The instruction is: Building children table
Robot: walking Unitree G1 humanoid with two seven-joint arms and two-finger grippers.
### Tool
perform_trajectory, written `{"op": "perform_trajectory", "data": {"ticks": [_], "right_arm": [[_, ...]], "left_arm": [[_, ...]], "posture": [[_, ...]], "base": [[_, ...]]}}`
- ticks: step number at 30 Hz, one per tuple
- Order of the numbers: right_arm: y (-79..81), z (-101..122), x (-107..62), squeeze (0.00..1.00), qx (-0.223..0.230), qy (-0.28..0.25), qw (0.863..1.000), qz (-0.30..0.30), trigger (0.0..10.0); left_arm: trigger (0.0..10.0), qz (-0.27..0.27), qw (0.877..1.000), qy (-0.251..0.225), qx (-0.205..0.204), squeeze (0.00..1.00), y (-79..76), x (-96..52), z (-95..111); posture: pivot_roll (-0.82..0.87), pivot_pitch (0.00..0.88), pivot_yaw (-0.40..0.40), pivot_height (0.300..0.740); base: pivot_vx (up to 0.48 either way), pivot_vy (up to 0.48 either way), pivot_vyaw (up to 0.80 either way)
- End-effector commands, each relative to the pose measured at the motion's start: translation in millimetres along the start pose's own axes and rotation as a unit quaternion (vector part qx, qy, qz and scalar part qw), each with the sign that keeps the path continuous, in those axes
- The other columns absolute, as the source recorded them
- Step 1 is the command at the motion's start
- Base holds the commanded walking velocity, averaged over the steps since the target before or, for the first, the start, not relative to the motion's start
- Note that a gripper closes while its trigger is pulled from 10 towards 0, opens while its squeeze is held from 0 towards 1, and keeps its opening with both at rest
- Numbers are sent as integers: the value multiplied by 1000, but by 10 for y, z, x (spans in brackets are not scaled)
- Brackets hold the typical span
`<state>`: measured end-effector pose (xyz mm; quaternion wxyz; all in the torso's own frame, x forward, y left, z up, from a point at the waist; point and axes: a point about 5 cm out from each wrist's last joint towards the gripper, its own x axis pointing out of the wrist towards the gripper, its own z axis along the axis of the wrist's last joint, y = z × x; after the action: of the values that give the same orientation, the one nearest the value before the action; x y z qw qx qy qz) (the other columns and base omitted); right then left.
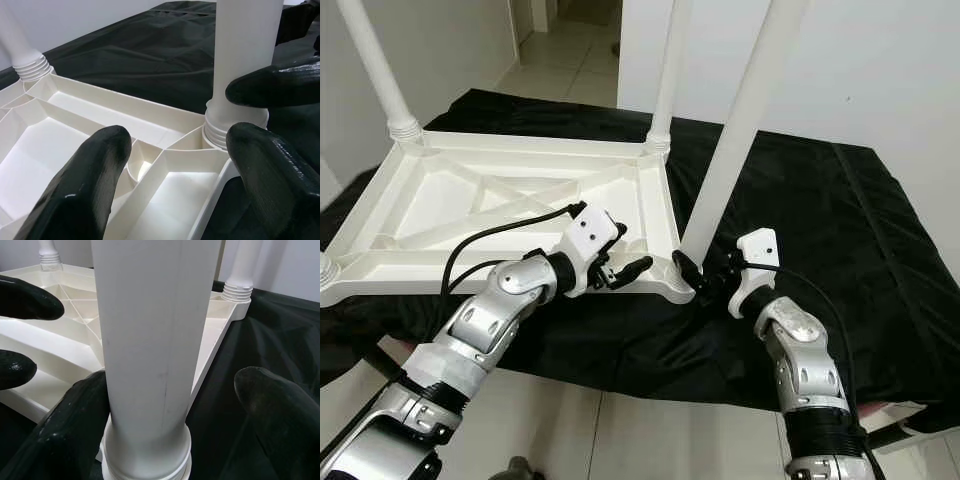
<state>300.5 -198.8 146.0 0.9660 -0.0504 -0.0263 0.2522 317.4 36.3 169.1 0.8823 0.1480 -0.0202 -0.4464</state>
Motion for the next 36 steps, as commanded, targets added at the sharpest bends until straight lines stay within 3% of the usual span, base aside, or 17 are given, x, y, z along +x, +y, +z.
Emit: {"op": "perform_trajectory", "data": {"ticks": [1, 23, 30, 36], "right_arm": [[-53, 26, -22, 0, -6, 5, 1000, -9, 10000], [-44, 59, 43, 0, -9, -4, 1000, -10, 10000], [63, 40, 190, 0, 0, -32, 999, -24, 10000], [43, 79, 260, 0, 2, -43, 999, -17, 10000]], "left_arm": [[10000, -6, 1000, 0, 5, 0, 22, -3, 3], [10000, 11, 1000, 3, 11, 0, 111, -27, -28], [10000, -14, 1000, 19, 4, 0, 18, -42, -75], [10000, -15, 1000, 27, 6, 0, 10, -60, -131]], "posture": [[-71, 0, -45, 740], [-45, 0, -71, 740], [-3, 0, -21, 740], [-2, 0, -25, 740]], "base": [[0, 0, 0], [0, 0, 0], [0, 0, 0], [0, 0, 0]]}}
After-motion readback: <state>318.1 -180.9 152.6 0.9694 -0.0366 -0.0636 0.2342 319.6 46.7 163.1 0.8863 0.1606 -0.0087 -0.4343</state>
